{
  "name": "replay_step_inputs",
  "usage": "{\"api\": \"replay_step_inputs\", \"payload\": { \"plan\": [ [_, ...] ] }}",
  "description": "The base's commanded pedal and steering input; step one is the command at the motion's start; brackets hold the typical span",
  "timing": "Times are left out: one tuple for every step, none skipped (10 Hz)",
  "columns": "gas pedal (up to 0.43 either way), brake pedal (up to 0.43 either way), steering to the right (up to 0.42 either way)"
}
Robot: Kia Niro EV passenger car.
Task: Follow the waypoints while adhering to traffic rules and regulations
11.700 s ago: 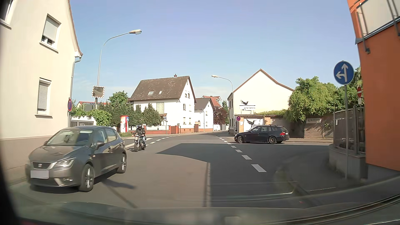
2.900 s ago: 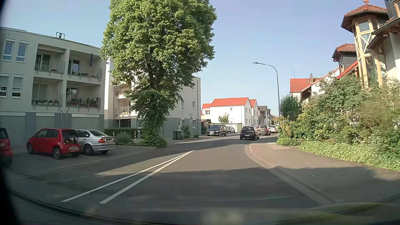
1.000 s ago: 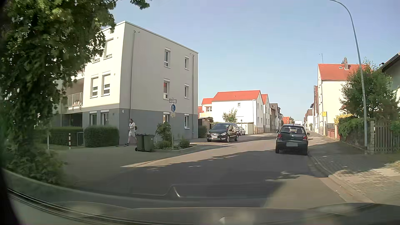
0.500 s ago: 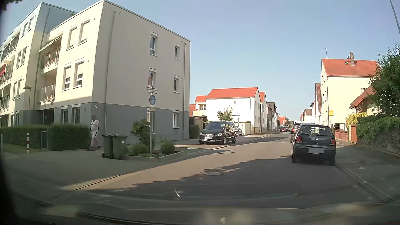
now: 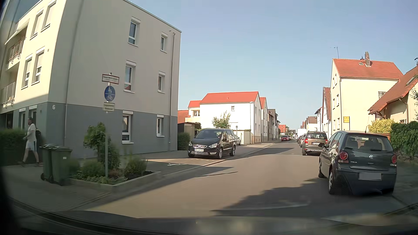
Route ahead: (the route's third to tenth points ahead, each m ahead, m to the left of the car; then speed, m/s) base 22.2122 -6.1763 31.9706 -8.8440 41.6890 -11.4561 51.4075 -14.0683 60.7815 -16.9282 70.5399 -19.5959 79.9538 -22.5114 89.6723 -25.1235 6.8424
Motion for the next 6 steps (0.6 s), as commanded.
{"api": "replay_step_inputs", "payload": {
  "plan": [
    [0.118,0.03,0.083],
    [0.118,0.03,0.084],
    [0.118,0.03,0.085],
    [0.118,0.03,0.087],
    [0.138,0.03,0.088],
    [0.138,0.03,0.087]
  ]
}}
